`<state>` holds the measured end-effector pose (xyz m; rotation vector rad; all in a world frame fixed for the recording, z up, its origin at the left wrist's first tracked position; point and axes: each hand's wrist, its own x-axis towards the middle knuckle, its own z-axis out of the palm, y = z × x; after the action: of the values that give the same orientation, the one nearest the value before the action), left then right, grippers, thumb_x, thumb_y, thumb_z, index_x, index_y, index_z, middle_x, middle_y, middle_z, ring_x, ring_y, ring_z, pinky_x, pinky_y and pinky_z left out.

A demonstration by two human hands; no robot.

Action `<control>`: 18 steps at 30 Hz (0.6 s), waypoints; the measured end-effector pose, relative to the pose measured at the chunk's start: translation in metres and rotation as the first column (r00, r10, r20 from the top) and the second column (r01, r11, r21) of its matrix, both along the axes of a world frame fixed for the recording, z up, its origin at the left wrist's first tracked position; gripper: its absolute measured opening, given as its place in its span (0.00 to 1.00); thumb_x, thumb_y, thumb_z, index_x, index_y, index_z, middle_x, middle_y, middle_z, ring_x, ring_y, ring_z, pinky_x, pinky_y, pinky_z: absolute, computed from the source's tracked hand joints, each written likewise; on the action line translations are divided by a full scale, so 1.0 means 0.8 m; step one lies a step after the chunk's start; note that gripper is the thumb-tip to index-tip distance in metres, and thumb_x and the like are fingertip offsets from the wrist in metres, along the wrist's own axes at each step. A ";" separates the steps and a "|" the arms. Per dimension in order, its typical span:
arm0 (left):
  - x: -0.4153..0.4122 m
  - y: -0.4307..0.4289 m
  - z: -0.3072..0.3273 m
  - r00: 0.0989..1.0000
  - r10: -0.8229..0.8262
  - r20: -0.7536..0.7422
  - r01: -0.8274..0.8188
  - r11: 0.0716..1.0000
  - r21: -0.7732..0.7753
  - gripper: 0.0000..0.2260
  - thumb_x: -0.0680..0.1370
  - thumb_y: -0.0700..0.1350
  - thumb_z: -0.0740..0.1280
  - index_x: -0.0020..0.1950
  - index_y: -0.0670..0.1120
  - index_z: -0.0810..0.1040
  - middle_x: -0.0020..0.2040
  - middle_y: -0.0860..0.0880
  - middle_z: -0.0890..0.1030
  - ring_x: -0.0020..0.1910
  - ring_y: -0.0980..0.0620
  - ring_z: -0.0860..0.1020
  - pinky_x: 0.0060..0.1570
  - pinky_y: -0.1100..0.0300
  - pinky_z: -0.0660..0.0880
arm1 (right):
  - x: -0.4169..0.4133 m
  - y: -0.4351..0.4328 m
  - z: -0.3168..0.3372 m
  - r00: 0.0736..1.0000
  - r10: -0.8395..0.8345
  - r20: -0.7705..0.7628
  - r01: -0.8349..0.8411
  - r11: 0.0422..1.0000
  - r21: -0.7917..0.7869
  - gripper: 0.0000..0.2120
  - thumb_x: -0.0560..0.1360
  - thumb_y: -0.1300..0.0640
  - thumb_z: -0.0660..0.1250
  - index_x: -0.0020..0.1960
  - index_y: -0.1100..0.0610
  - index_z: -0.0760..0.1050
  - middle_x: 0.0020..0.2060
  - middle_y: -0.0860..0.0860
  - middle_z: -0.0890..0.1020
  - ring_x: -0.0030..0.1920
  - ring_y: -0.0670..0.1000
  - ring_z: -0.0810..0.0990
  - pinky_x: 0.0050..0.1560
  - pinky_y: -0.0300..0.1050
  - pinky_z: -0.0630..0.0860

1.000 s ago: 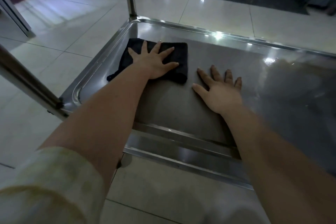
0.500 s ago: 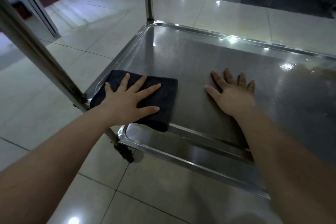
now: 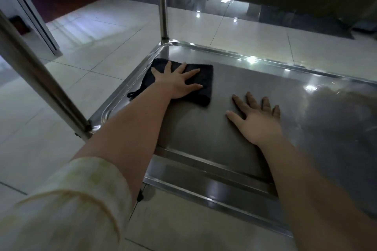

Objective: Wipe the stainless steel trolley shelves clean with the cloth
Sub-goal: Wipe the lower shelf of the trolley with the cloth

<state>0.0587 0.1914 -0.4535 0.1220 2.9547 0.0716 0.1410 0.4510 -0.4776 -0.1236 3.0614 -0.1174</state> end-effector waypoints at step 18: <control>0.200 -0.066 -0.001 0.995 0.054 0.082 -0.058 0.997 0.053 0.34 0.65 0.78 0.44 0.71 0.77 0.39 0.79 0.62 0.38 0.78 0.46 0.35 0.69 0.29 0.36 | 0.002 0.002 0.002 1.000 0.001 0.023 -0.001 1.000 0.009 0.33 0.75 0.27 0.43 0.77 0.34 0.46 0.80 0.45 0.47 0.78 0.61 0.44 0.74 0.66 0.41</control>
<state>0.2187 0.1389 -0.4547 0.0426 2.8763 0.1628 0.1422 0.4525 -0.4759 -0.1227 3.0387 -0.1039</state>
